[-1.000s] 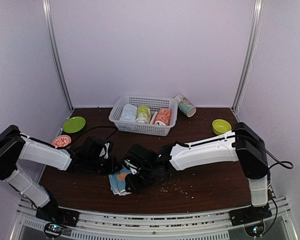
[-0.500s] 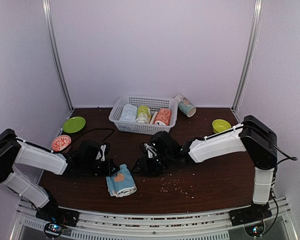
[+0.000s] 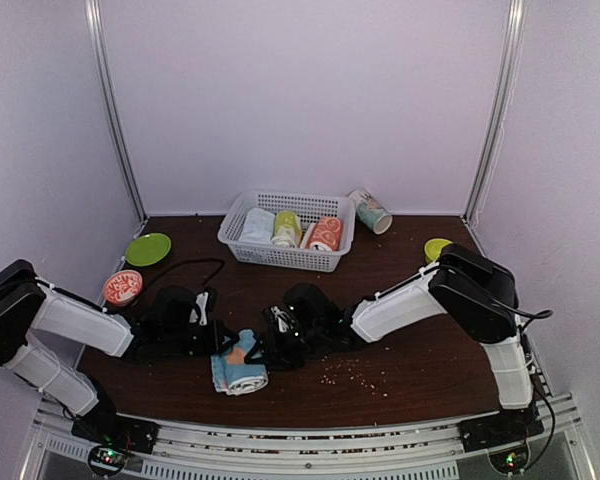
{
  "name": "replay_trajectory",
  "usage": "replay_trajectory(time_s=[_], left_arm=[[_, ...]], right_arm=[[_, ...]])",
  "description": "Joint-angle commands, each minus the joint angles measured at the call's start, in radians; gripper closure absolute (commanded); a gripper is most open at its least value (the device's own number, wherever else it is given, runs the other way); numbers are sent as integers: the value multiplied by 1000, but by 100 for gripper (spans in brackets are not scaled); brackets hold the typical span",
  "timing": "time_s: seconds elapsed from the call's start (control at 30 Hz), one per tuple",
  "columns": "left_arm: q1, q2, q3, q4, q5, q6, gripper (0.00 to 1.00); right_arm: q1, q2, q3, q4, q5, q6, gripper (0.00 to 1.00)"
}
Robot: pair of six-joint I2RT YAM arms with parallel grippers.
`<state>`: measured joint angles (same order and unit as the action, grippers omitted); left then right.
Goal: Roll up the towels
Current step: Roll the towel at the center of the board.
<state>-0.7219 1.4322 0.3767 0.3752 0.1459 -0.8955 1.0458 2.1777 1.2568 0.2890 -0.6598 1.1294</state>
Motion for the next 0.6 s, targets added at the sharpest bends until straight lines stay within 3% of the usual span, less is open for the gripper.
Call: replay_trajectory(time_s=[0.0,0.07,0.1,0.27,0.43,0.57], left_arm=[[-17,34,-36,6,16,-34,100],[-30,34,-33,5,18,-38,100],[-36,31,-31,0,18,-39,100],[-67,-3,-4,-48,5,-29,99],[-76,-34,26,-106,9,-15,66],[-79,-53,58,-155,10,9,59]], right_arm=[[11,25,16,36,-20,39,83],[5,-2,11,-20,10,-4,98],[2,-22,10,-66,33,-34,100],[-15,-152,40,-440,194,-255,100],[-19,-215,126,-785,372,-456,100],[-19,-217,170,-934,469,-523,100]])
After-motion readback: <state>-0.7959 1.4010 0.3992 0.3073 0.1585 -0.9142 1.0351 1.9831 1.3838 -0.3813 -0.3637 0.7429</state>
